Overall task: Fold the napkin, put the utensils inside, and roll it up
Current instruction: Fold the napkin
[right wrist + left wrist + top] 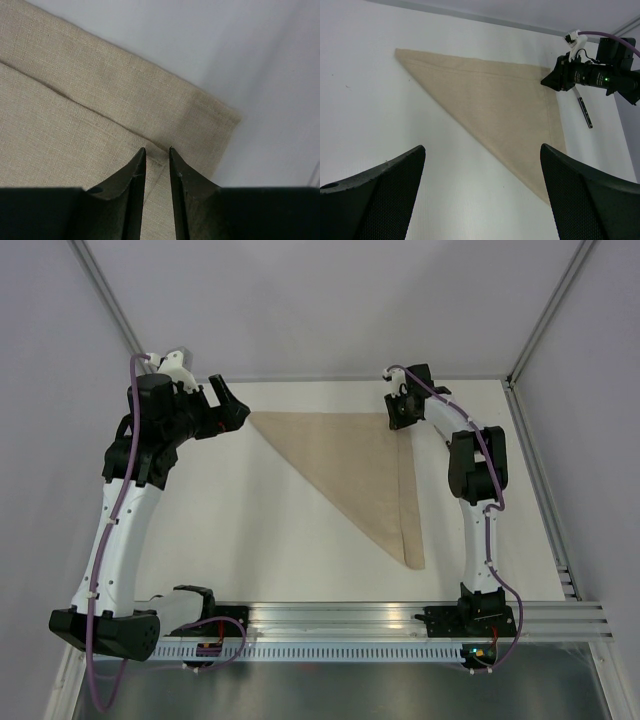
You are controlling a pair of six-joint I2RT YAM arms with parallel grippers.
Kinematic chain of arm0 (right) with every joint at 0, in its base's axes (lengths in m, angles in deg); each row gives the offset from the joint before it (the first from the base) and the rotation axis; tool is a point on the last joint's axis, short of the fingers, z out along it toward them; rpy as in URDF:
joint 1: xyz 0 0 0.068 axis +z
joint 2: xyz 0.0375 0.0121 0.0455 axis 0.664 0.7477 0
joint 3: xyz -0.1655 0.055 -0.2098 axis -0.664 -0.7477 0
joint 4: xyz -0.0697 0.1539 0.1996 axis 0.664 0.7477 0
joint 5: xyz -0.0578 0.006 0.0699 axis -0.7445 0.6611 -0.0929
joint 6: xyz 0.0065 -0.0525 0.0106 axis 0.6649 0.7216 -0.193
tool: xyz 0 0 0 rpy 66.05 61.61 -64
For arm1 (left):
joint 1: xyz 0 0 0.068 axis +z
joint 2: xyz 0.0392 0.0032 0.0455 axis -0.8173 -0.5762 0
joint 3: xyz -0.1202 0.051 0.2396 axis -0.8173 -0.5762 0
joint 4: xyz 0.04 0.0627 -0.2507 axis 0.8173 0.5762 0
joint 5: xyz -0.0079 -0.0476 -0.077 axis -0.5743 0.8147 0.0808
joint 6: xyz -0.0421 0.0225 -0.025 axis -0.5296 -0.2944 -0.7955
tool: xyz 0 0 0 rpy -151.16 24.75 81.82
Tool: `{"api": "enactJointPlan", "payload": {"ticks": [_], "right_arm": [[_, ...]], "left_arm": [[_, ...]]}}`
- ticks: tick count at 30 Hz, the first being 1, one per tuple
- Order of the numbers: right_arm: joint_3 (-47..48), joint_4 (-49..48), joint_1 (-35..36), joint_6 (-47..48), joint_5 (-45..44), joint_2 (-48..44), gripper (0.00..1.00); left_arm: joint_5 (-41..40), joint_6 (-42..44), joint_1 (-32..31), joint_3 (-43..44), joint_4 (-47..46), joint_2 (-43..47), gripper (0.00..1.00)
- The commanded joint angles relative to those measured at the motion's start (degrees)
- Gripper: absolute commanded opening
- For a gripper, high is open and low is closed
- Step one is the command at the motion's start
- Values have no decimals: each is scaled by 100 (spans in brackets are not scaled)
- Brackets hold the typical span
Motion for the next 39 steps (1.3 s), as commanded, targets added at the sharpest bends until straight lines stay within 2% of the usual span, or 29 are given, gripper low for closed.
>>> {"api": "enactJointPlan", "payload": {"ticks": [1,15,39], "right_arm": [[298,170,-40,24,-48,97,31],[192,232,-110,42,92,106,31],[122,294,-75,24,172,-131,8]], "left_arm": [[142,72,19,-43,-84,-8,99],[160,63,19,-60,-92,-8,99],[160,54,10,-69,-92,-8,99]]}}
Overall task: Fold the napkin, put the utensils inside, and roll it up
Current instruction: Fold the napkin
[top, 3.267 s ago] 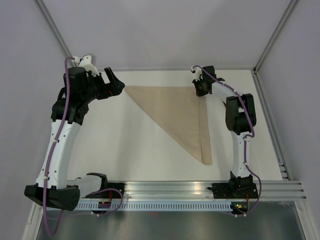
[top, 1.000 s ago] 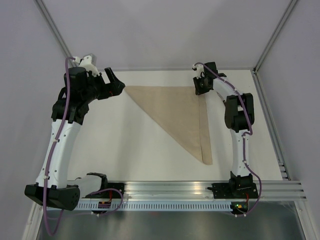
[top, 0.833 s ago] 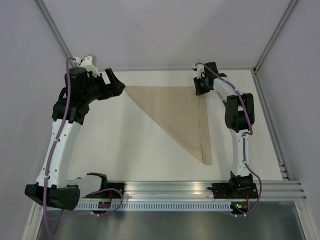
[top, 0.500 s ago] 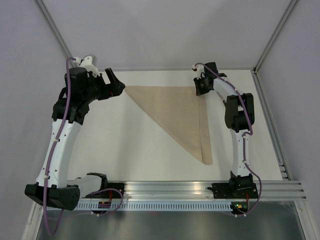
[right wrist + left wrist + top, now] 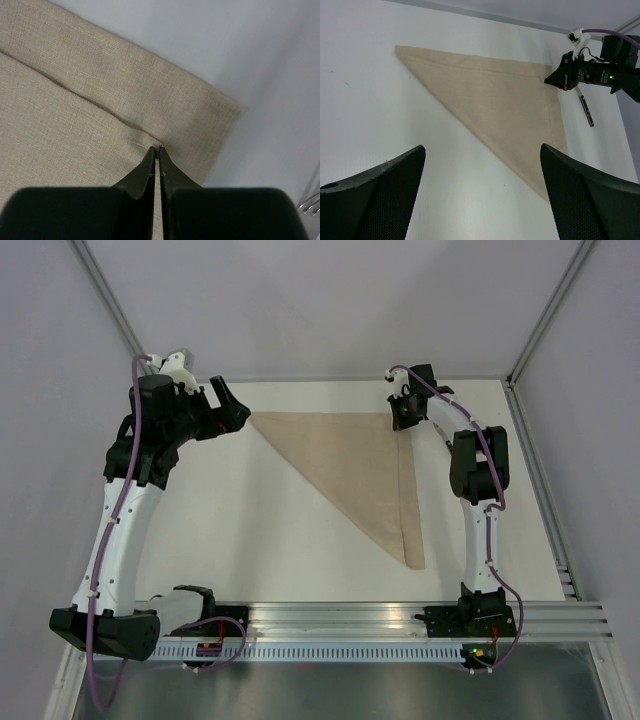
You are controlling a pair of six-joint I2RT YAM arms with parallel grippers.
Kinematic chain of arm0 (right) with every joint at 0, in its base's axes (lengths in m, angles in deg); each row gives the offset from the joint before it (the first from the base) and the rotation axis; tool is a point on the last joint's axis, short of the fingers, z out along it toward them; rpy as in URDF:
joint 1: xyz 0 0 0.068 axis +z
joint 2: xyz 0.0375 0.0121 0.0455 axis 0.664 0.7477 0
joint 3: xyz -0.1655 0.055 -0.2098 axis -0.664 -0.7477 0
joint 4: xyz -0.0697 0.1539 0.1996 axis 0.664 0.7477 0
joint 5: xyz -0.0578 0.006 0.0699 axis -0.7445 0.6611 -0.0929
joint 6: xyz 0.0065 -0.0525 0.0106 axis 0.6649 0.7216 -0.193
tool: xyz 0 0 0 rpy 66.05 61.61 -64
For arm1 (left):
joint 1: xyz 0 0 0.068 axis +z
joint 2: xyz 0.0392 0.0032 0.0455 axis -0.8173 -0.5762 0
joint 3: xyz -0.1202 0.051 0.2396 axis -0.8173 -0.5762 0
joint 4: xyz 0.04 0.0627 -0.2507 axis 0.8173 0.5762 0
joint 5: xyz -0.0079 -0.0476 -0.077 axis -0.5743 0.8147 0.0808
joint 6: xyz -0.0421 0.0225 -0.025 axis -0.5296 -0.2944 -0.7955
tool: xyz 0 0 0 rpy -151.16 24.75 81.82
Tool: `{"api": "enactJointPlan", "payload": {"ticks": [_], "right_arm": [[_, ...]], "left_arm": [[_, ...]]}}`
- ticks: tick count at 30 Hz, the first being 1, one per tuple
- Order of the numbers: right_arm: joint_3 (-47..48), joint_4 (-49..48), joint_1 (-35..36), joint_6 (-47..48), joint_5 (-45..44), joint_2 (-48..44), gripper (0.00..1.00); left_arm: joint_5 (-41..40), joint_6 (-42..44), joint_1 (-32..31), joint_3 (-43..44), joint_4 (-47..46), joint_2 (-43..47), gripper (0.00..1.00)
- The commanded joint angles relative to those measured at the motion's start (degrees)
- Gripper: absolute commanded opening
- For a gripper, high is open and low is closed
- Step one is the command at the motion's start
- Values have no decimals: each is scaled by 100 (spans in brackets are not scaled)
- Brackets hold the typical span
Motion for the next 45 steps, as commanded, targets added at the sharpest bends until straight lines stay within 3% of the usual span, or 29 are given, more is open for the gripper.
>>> {"api": "enactJointPlan", "payload": {"ticks": [1,16,32,39,45], "right_arm": [[56,136,10,-24,-3,-188,6],[-190,48,124,-41,41,-592,0],[-252,66,159,-41,23,-698,0],[12,145,159,81,-258,-391,34],[65,198,142,257,-82,-373,40]], "left_arm": [[160,54,19,3,-84,-10,99],[177,72,19,3,-93,-28,99],[186,89,19,3,-92,-1,99],[186,80,19,-32,-92,16,99],[151,45,19,-225,-110,104,99]]}}
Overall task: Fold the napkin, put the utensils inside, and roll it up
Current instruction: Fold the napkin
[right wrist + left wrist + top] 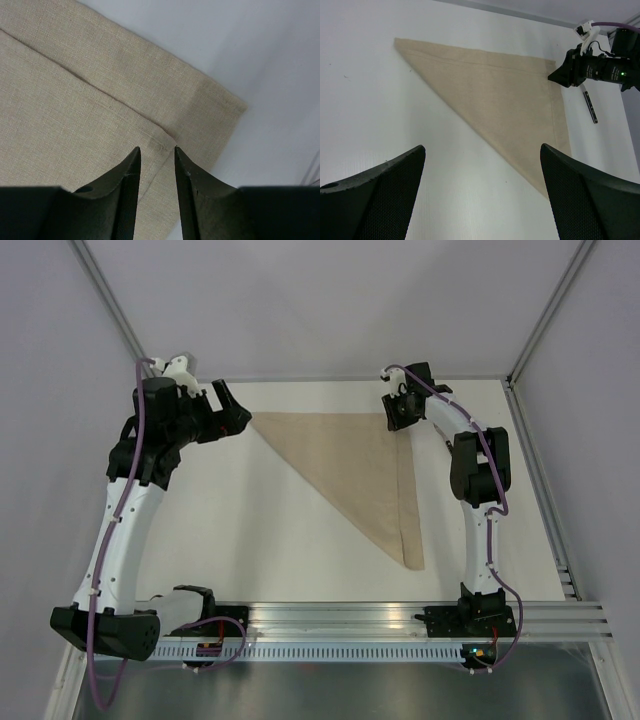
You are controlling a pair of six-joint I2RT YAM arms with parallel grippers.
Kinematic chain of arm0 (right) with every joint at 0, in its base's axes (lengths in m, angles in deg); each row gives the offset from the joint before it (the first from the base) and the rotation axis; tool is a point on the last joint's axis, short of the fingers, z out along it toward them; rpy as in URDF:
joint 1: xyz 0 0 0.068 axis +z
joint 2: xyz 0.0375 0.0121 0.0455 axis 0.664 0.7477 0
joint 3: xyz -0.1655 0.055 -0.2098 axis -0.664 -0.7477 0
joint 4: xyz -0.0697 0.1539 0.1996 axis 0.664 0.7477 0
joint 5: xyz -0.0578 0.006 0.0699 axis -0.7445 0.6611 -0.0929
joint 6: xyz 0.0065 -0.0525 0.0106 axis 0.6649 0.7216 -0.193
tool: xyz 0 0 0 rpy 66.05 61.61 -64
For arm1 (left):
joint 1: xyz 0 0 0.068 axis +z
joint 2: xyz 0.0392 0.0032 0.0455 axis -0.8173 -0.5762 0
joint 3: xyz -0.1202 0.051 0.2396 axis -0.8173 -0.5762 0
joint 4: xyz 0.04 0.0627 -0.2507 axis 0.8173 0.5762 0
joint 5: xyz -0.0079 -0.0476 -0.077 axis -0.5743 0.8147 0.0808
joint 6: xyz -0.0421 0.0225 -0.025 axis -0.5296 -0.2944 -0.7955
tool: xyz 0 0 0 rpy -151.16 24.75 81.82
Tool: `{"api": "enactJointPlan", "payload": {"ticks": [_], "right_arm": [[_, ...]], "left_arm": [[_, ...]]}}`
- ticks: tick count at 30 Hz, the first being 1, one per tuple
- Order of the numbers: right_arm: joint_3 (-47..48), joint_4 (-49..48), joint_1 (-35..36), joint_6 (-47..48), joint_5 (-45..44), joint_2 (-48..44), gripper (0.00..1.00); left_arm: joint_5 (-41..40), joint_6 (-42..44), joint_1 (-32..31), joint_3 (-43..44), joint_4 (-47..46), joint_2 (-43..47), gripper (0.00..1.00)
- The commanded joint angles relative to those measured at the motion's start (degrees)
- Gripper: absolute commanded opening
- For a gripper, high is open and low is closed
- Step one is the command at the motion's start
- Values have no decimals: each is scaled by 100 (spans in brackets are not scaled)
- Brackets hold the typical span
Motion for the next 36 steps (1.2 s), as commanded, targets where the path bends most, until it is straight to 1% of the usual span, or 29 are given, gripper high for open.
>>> {"api": "enactJointPlan", "payload": {"ticks": [1,6,15,21,36], "right_arm": [[246,158,15,200,-10,-80,40],[273,220,-11,412,16,-45,39],[492,404,-134,570,447,113,37],[800,624,-275,649,754,395,35],[721,554,-275,694,948,509,36]], "left_arm": [[114,45,19,-140,-93,104,99],[17,45,10,-377,-171,209,98],[-44,63,10,-834,-470,271,99],[-18,72,10,-861,-541,245,99],[-36,89,19,-975,-602,174,98]]}}
